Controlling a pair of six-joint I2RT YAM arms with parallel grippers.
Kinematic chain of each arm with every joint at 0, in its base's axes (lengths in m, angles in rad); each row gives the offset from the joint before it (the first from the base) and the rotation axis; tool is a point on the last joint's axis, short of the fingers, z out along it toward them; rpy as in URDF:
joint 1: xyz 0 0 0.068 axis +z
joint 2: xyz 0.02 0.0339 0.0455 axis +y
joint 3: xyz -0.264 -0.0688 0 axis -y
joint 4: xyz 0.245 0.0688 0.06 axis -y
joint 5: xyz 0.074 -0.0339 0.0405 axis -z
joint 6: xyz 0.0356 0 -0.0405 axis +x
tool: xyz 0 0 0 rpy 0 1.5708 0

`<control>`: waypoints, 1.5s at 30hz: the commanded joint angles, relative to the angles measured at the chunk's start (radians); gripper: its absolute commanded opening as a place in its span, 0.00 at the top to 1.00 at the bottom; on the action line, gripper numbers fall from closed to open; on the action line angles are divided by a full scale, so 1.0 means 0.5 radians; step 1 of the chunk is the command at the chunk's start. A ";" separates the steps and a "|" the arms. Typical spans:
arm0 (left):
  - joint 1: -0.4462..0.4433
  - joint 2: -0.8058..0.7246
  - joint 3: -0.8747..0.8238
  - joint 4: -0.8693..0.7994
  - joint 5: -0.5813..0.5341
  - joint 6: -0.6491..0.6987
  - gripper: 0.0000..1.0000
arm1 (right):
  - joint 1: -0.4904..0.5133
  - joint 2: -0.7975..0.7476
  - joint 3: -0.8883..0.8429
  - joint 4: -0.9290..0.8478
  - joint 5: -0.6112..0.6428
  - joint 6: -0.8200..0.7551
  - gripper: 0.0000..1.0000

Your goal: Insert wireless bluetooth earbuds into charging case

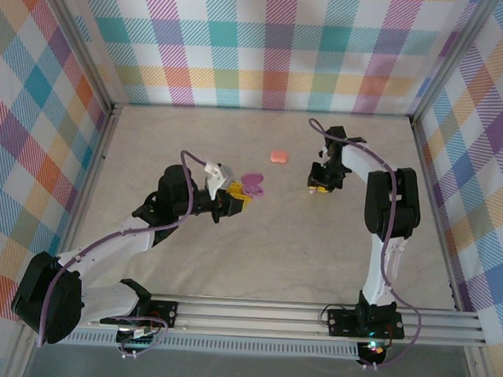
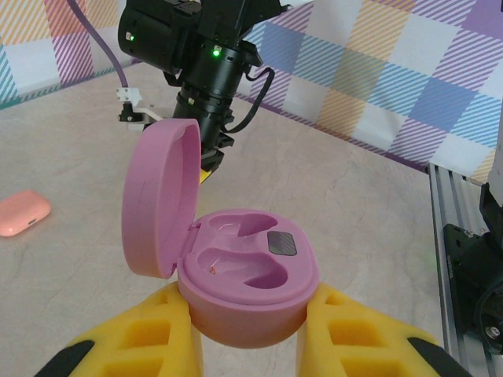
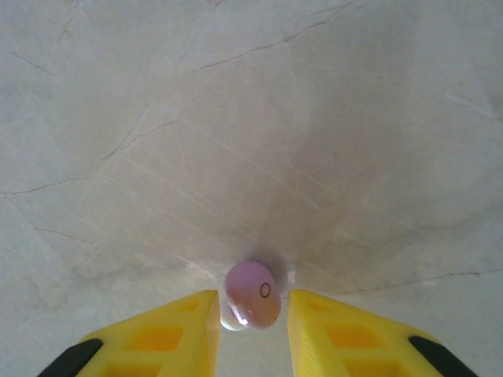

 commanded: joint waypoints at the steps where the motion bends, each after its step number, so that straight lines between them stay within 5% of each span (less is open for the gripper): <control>1: 0.000 0.000 0.028 0.000 0.037 0.032 0.81 | 0.022 0.027 0.012 -0.053 -0.017 -0.042 0.71; 45: -0.003 -0.141 0.015 -0.108 0.031 0.035 0.81 | 0.043 0.158 0.175 -0.179 0.071 -0.128 0.71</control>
